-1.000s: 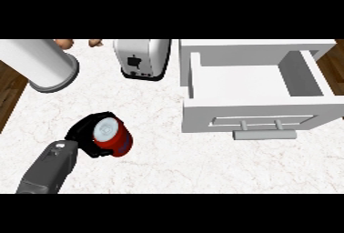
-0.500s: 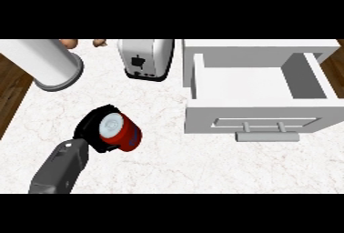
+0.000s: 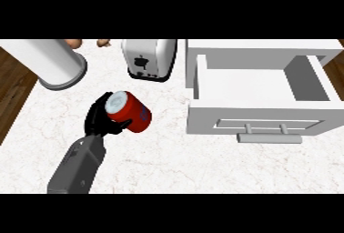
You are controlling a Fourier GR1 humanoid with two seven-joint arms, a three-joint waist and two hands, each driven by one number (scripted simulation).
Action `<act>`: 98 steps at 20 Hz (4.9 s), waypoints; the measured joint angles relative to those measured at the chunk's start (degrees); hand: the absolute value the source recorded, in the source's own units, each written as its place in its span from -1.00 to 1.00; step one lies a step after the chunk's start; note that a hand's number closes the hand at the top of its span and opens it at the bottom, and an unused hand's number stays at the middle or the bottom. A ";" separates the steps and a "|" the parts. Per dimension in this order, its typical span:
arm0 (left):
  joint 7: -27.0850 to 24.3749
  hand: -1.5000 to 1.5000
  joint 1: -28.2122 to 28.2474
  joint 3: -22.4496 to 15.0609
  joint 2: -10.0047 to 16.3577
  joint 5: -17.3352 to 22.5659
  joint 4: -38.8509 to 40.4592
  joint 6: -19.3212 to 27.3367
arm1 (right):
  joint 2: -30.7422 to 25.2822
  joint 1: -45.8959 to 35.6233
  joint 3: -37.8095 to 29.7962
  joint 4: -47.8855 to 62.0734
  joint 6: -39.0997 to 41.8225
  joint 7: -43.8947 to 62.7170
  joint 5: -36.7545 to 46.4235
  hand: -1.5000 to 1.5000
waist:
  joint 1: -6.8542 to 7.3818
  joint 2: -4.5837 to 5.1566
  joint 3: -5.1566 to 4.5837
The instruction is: Pick up the can, place it into the drawer and close the drawer
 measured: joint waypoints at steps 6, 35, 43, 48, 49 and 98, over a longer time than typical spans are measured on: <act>8.93 1.00 1.25 -4.06 -2.31 1.42 -16.88 7.05 | 0.02 -0.33 0.89 -1.73 -1.92 1.34 0.26 -1.00 | 0.31 -0.06 -0.01; 38.01 1.00 -20.51 -23.93 -3.47 1.48 -38.02 41.74 | 0.27 -0.36 3.48 -2.84 -2.72 1.85 -0.01 -1.00 | -1.92 0.71 -0.11; 35.73 1.00 -31.16 -27.15 -3.49 5.97 -27.67 47.15 | -0.67 -3.69 4.88 -1.67 -4.81 2.16 1.96 -1.00 | -2.28 0.85 -0.09; 33.57 1.00 -36.87 -28.94 -3.49 10.13 -20.62 49.01 | 0.10 -2.60 5.33 -2.58 -4.19 2.11 1.42 -1.00 | -2.82 0.91 -0.08; 32.58 1.00 -37.39 -29.32 -3.49 10.97 -19.25 49.00 | -0.04 -2.56 4.84 -2.21 -3.84 1.78 1.18 -1.00 | -2.90 0.93 -0.08; 14.75 -1.00 -47.52 -53.60 -3.49 43.91 3.65 60.05 | -4.41 -10.97 3.86 -5.04 -4.23 2.79 6.50 -1.00 | -5.95 1.83 -0.02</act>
